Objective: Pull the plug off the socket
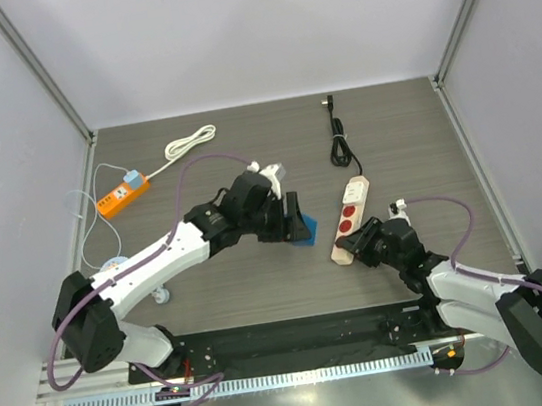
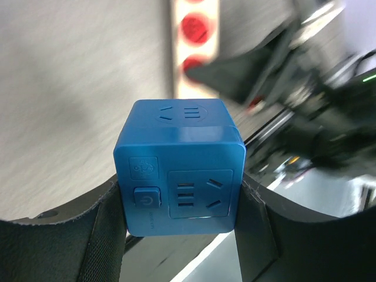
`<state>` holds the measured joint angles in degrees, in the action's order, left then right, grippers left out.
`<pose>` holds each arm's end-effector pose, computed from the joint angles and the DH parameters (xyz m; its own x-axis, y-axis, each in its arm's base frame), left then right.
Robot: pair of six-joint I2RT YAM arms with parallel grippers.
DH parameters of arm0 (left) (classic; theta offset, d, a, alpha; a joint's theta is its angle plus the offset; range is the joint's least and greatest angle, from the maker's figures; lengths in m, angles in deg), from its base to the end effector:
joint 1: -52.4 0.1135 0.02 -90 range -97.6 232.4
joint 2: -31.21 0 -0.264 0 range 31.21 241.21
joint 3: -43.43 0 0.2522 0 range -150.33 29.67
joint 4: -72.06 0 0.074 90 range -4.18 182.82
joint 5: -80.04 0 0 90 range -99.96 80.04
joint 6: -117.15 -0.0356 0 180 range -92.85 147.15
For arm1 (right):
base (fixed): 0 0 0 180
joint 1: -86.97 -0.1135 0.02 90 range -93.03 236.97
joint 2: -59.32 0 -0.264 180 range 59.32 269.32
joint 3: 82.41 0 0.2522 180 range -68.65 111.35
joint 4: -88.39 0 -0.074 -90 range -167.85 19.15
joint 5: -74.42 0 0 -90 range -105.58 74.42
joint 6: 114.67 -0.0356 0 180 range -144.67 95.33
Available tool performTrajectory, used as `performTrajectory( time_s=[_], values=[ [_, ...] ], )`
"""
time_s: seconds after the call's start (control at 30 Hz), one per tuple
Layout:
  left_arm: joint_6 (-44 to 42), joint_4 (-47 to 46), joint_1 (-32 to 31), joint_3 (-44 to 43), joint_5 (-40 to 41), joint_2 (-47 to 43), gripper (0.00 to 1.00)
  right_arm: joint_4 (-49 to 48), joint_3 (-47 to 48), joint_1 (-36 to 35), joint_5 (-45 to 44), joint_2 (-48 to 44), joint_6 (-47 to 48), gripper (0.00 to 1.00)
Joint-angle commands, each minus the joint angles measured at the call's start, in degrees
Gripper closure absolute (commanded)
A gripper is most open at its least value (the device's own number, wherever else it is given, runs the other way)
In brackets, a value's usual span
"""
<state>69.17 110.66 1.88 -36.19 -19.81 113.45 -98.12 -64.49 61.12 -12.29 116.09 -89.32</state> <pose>0.1977 -0.2496 0.2917 -0.8751 0.0250 -0.4833 0.3453 0.7321 -0.5873 0.1470 0.0735 0.1175 -0.6389 0.6930 -0.3340 0.2300 0.5864 0.7767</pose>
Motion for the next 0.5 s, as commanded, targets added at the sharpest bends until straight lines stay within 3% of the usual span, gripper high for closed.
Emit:
performTrajectory(
  time_s=[0.0, 0.13, 0.3, 0.37, 0.47],
  values=[
    [-2.65, -3.43, 0.34, 7.83, -3.93, -7.77, 1.0, 4.8, -0.91, 0.27, 0.05, -2.27, 4.61, 0.99],
    [8.13, -17.78, 2.09, 21.71, -15.36, -11.22, 1.0, 7.61, -0.03, 0.18, 0.84, -4.82, 6.54, 0.99],
    [11.94, -21.41, 2.01, 26.75, -18.45, -9.03, 0.99, 6.65, 0.06, 0.18, 2.86, -4.57, 6.72, 0.99],
    [12.03, -22.11, 2.09, 28.33, -18.11, -8.94, 0.95, 5.95, 0.14, 0.18, 3.74, -3.34, 6.55, 0.99],
    [11.25, -22.03, 2.09, 29.47, -17.23, -8.32, 0.81, 3.49, 0.06, 0.18, 5.5, -1.5, 6.28, 0.99]
  ],
)
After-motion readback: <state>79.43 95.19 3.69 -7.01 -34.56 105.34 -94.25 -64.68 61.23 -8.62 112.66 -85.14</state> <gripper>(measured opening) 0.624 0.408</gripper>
